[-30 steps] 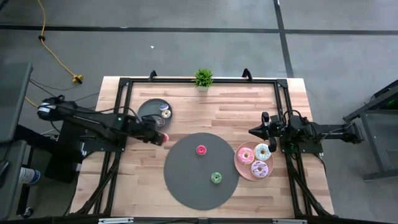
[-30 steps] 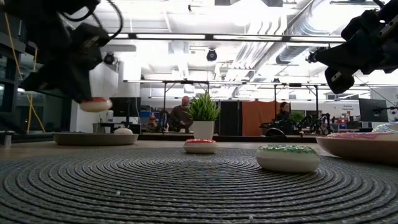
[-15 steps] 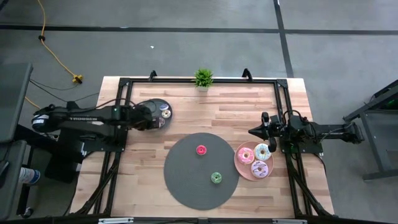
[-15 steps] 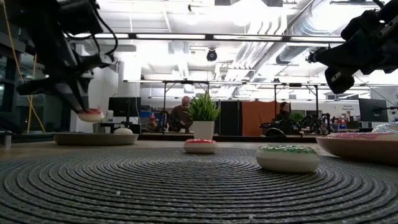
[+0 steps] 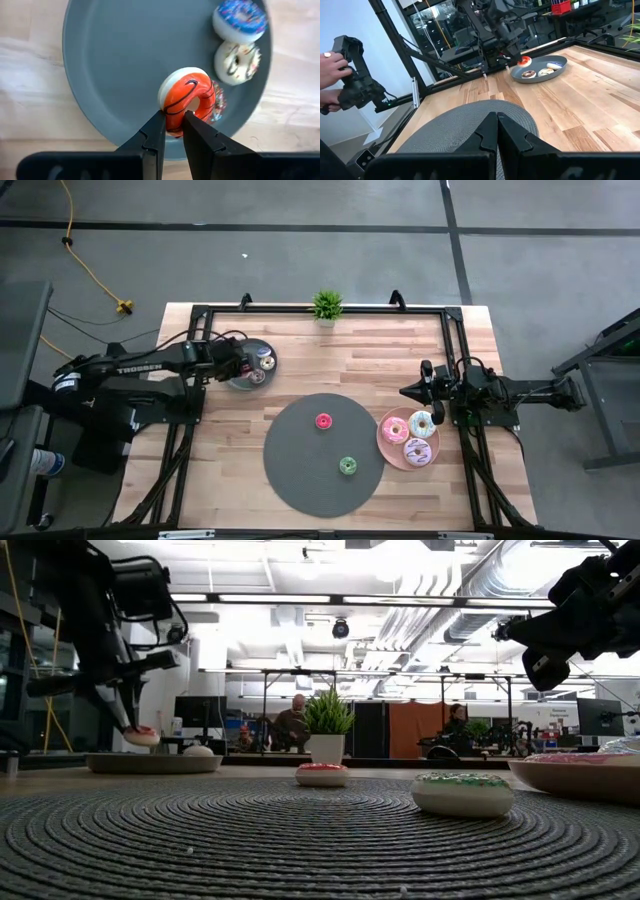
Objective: Pick & Place donuts
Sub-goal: Put the small red donut on the gray plate
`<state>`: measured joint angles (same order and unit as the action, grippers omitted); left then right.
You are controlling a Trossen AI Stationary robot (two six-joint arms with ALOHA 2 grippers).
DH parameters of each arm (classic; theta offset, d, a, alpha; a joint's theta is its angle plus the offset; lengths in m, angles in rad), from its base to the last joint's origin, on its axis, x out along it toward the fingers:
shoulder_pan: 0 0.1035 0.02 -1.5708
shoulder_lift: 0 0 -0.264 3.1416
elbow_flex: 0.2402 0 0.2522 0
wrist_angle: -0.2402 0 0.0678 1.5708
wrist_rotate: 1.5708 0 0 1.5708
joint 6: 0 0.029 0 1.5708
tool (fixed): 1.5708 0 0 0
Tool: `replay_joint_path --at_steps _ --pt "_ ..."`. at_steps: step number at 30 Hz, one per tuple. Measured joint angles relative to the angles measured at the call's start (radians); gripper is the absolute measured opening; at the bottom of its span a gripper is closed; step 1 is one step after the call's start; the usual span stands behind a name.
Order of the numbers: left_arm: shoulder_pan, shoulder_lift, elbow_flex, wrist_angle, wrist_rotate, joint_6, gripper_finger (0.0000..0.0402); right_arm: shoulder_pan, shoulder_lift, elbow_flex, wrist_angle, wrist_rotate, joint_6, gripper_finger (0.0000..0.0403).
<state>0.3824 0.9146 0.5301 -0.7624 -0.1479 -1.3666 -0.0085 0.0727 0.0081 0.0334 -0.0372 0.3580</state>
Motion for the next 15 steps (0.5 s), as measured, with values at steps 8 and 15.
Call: replay_joint_path --at_steps 8,15 --pt "0.005 0.086 0.000 0.003 0.048 -0.005 0.0057 0.000 0.000 0.000 0.000 0.000 0.000 0.0000" --pt "0.004 0.144 0.000 0.003 0.064 -0.007 0.0057 0.000 0.000 0.000 0.000 0.000 0.000 0.0000"
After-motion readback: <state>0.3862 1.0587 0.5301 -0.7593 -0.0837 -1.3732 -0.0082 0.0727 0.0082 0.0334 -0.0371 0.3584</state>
